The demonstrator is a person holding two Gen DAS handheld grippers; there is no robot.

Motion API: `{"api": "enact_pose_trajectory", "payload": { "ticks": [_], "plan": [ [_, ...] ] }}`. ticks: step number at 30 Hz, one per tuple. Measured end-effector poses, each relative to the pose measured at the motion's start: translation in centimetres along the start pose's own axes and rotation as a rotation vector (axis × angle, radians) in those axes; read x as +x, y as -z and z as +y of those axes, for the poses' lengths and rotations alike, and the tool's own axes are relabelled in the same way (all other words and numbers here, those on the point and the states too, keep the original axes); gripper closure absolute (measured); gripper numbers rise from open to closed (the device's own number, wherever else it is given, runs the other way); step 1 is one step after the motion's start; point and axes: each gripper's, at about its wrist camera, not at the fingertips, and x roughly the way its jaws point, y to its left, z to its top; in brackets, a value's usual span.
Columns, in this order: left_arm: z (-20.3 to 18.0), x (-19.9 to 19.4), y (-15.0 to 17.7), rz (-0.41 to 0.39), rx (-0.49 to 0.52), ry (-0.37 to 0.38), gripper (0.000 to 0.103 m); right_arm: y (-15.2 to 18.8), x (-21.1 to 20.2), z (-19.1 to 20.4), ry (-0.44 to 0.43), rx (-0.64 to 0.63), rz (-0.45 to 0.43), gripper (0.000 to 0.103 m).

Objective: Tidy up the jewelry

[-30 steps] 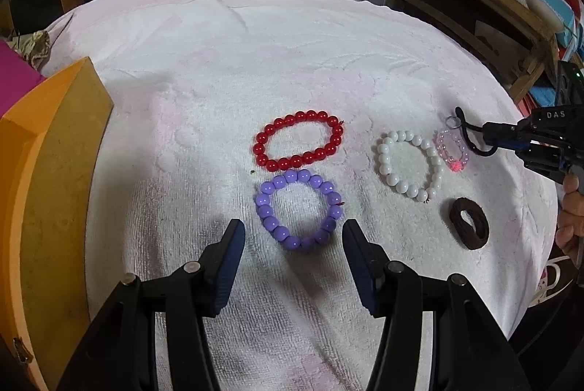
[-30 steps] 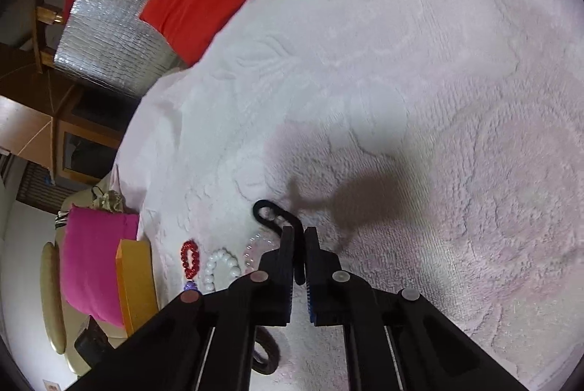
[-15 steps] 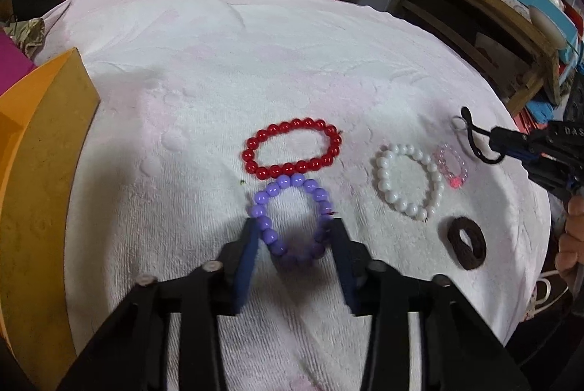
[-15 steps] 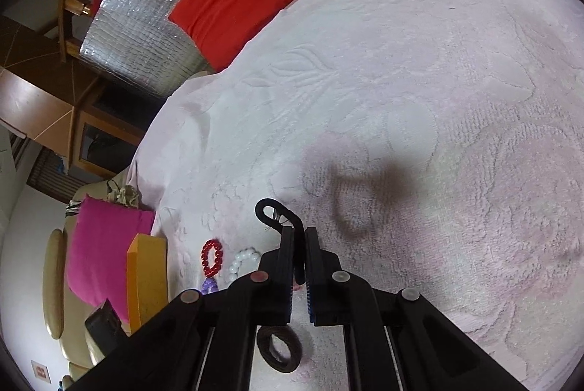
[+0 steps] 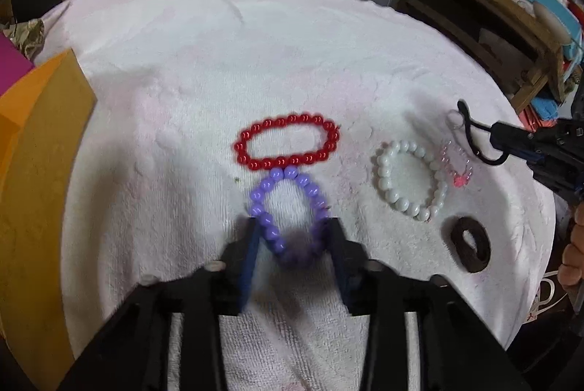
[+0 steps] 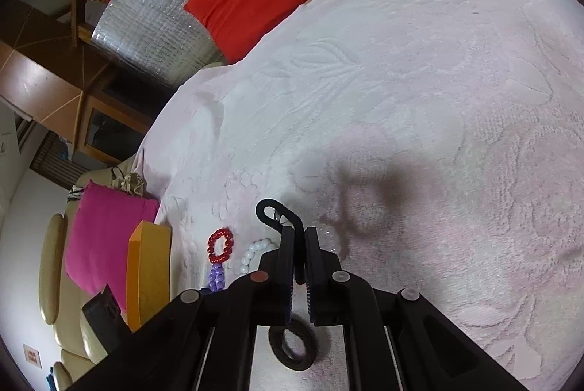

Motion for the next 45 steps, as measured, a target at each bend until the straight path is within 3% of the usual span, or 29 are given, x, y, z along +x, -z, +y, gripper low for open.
{"api": "enact_pose_trajectory", "payload": {
  "ticks": [3,7,9,11,21,30,34,39,45],
  "plan": [
    [-0.5,0.0,0.1,-0.008,0.010,0.005,0.063,0.4,0.4,0.8,-0.007,-0.016,0.008,0.097],
    [-0.6,-0.1,0.2,-0.020,-0.009,0.022,0.084,0.8,0.7,1.5,-0.010,-0.041,0.008,0.097],
    [-0.3,-0.3,0.3,-0.027,-0.031,0.032,0.084,0.9,0.6,1.7,-0.008,-0.052,0.003,0.097],
    [-0.3,-0.6,0.2,-0.035,-0.031,0.031,0.094,1.0,0.5,1.9,-0.014,-0.058,-0.005,0.097],
    [0.8,-3.7,0.4,-0.095,-0.063,0.037,0.094,1.9,1.0,4.2,-0.060,-0.105,0.003,0.097],
    [2.3,-9.8,1.3,-0.227,-0.126,0.096,0.094,3.9,1.8,8.0,-0.136,-0.188,0.001,0.097],
    [2.3,-14.0,1.5,-0.329,-0.131,0.101,0.094,5.0,2.0,10.6,-0.193,-0.242,-0.009,0.096],
    [4.3,-18.7,2.3,-0.430,-0.151,0.026,0.094,6.6,2.9,14.3,-0.255,-0.308,0.002,0.097],
    [10.5,-22.0,4.2,-0.472,-0.258,-0.153,0.094,9.0,5.0,19.6,-0.303,-0.404,0.043,0.096]
  ]
}}
